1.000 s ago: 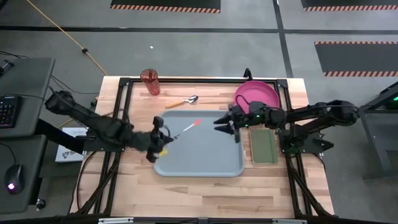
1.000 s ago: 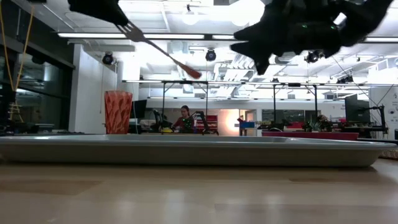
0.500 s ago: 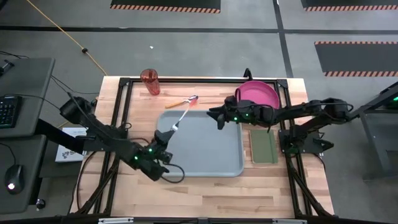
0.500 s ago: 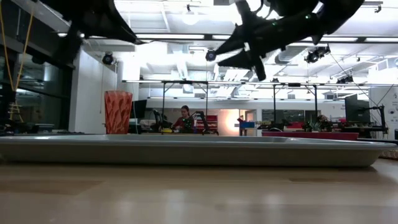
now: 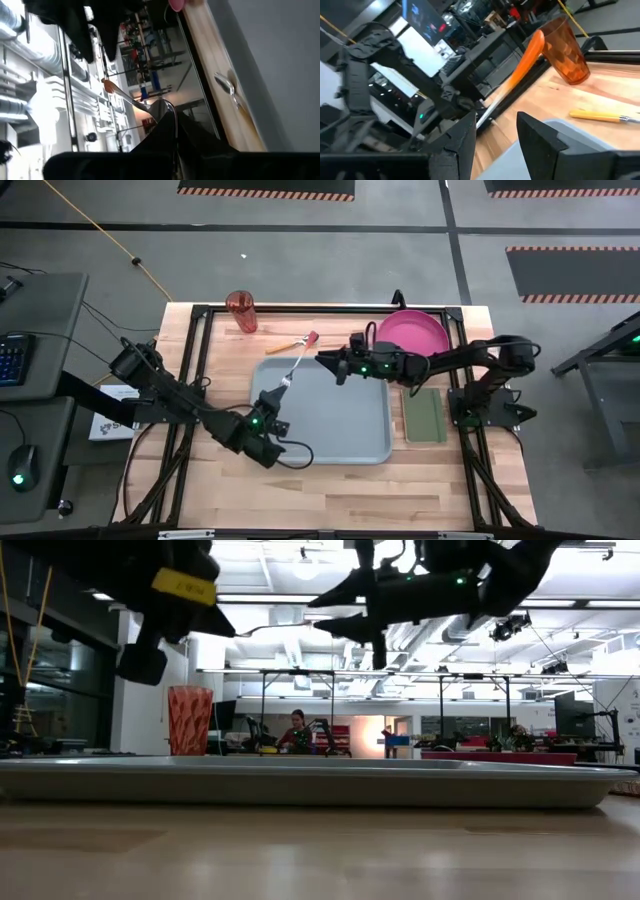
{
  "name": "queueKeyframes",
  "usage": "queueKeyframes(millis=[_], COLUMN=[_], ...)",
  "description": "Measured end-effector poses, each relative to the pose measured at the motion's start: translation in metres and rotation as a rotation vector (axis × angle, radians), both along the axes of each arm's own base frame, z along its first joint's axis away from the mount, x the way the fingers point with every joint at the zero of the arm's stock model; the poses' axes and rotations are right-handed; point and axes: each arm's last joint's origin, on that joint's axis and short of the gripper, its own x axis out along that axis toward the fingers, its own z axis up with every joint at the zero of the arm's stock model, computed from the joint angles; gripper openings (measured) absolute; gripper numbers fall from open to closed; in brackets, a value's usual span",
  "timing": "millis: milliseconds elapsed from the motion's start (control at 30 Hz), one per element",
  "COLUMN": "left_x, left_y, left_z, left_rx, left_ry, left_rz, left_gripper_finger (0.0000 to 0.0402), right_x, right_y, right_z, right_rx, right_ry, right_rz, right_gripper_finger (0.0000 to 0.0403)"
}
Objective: Pick and place plate/cup/fork/spoon on tray
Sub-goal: Put the orange fork on the gray serving tray
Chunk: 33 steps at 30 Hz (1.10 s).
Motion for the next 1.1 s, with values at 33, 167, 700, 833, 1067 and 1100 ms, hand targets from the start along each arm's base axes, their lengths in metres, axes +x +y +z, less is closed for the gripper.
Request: queueKeyframes(millis=[33, 167, 700, 833, 1067, 1100], left_x=[0.001, 0.003, 0.006, 0.006, 0.008, 0.008], left_y=[0.000, -0.001, -0.002, -0.002, 0.001, 0.001], left_z=[0.001, 0.004, 0.006, 0.006, 0.005, 0.005], left_rx=[-0.009, -0.031, -0.048, -0.043, -0.057, -0.058], left_ry=[-0.015, -0.049, -0.071, -0.063, -0.060, -0.058], left_rz=[0.003, 0.001, -0.004, -0.006, -0.001, -0.001], left_gripper_finger=[0.0000, 0.0000, 0.0000, 0.0000, 0.0000, 0.0000], right_x=[0.004, 0.018, 0.035, 0.035, 0.035, 0.035], right_y=[-0.001, -0.003, -0.013, -0.013, -0.013, -0.013], right_z=[-0.001, -0.001, 0.005, 0.005, 0.005, 0.006], right_rx=[0.000, 0.000, -0.016, -0.026, -0.046, -0.046], right_ry=[0.005, 0.007, -0.002, 0.001, 0.005, -0.002], right_rz=[-0.009, -0.019, -0.061, -0.062, -0.065, -0.063], right_gripper_finger=[0.0135, 0.0135, 0.0135, 0.0123, 0.0024, 0.0015])
